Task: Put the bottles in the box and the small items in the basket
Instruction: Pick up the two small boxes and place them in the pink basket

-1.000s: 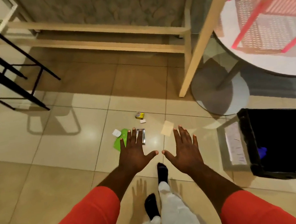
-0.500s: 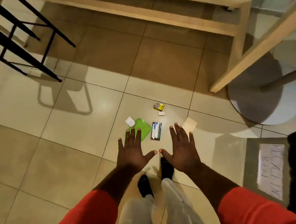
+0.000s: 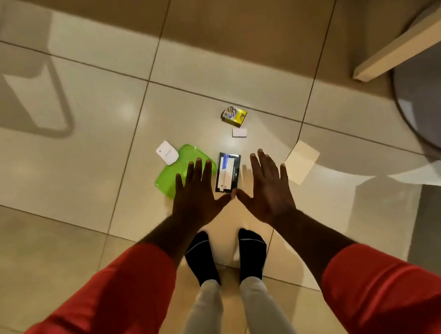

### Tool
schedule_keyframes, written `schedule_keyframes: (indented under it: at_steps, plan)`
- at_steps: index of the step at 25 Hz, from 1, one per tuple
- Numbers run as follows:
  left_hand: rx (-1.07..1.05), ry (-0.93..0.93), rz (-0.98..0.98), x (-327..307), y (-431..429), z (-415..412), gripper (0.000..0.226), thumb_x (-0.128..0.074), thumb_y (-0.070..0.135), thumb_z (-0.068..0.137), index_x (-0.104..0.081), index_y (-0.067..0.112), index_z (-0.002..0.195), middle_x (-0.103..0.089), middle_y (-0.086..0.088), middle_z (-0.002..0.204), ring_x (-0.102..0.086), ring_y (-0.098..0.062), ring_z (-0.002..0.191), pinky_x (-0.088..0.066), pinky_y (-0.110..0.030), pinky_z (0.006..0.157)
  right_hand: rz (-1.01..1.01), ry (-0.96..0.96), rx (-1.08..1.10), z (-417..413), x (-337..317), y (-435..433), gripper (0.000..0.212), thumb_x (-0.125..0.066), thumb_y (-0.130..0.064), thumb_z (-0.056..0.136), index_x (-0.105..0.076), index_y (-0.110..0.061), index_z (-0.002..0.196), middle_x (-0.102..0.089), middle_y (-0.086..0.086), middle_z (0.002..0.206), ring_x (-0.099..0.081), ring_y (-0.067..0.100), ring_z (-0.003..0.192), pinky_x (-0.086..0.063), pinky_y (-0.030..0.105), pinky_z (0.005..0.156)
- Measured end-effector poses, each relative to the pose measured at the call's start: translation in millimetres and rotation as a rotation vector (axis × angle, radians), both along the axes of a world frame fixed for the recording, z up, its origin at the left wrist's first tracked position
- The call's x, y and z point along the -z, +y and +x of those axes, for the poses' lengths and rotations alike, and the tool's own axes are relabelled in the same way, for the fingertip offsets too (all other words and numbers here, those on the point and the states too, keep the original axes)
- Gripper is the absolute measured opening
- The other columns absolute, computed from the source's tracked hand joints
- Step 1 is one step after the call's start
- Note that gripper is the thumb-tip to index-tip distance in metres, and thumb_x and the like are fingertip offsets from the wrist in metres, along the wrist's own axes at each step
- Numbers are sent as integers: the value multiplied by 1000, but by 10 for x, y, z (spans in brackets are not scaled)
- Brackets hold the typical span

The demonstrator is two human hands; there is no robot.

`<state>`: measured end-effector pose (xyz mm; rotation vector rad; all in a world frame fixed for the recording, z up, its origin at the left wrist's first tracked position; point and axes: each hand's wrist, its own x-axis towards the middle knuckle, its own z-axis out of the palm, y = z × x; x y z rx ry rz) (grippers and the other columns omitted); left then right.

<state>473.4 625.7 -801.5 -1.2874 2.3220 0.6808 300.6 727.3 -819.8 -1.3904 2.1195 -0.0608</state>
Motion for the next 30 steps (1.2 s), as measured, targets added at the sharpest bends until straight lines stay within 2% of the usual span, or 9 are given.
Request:
schedule_keyframes:
  at_steps: [4, 7, 9, 12, 16, 19, 22, 25, 30]
  plan:
    - [0, -17, 41, 970, -22, -42, 110, -40, 83, 84, -10, 10, 161, -12, -15, 169, -11, -33, 156, -14, -57, 122, 11, -11, 7, 9, 1011, 30, 98, -45, -74, 90, 0, -23, 160, -1, 7, 170, -2, 28, 156, -2, 57, 124]
    - [-35, -31, 81, 1435, -9, -76, 105, -50, 76, 86, -18, 6, 158, -30, -17, 162, -34, -35, 146, -33, -52, 113, 5, -33, 55, 79, 1496, 53, 96, -43, -75, 90, -3, -22, 160, -7, 9, 170, -7, 29, 156, -1, 55, 123]
    - [-86, -32, 128, 1673, 40, -90, 96, -55, 68, 88, -26, 5, 154, -44, -17, 151, -46, -36, 135, -42, -49, 104, 21, -73, 101, 144, 1721, 52, 94, -49, -69, 91, -9, -19, 159, -21, 12, 167, -20, 32, 153, -12, 55, 123]
    - [-230, 39, 254, 1931, 144, -142, 74, -60, 54, 92, -39, 10, 148, -54, -19, 137, -53, -37, 126, -48, -48, 99, -30, -263, 250, 241, 1912, 46, 81, -63, -46, 95, -19, -17, 157, -50, 13, 148, -53, 32, 131, -46, 42, 103]
    - [-511, 169, 388, 2081, 214, -271, 54, -61, 30, 93, -46, 10, 141, -60, -16, 137, -59, -36, 123, -51, -42, 96, 82, -404, 358, 307, 2040, -10, 78, -55, -26, 102, -4, -29, 162, -53, 11, 147, -59, 31, 126, -53, 42, 95]
    - [-708, 212, 393, 2056, 175, -362, 49, -62, 25, 94, -46, 9, 138, -65, -15, 130, -64, -35, 116, -50, -35, 83, 84, -401, 437, 323, 2023, -40, 75, -55, -19, 101, -12, -28, 161, -55, 9, 144, -60, 29, 123, -57, 43, 91]
    - [-763, 219, 376, 1993, 57, -418, 55, -62, 33, 95, -48, 8, 143, -68, -17, 126, -65, -34, 113, -52, -41, 90, 10, -402, 484, 324, 1927, -49, 64, -56, -18, 99, -25, -33, 153, -60, 3, 136, -64, 24, 117, -56, 28, 76]
    - [-789, 264, 390, 1871, -119, -444, 40, -64, 34, 95, -67, 8, 124, -72, -16, 116, -68, -30, 97, -51, -32, 75, -49, -443, 479, 280, 1740, -87, 61, -51, -26, 101, -21, -40, 152, -57, 2, 143, -60, 14, 119, -53, 28, 81]
    - [-871, 310, 389, 1585, -518, -492, 35, -66, 34, 94, -68, 8, 118, -72, -12, 114, -68, -31, 103, -55, -38, 87, -58, -381, 464, 32, 1522, -373, 64, -56, -25, 103, -25, -28, 158, -44, 0, 157, -49, 20, 139, -46, 41, 111]
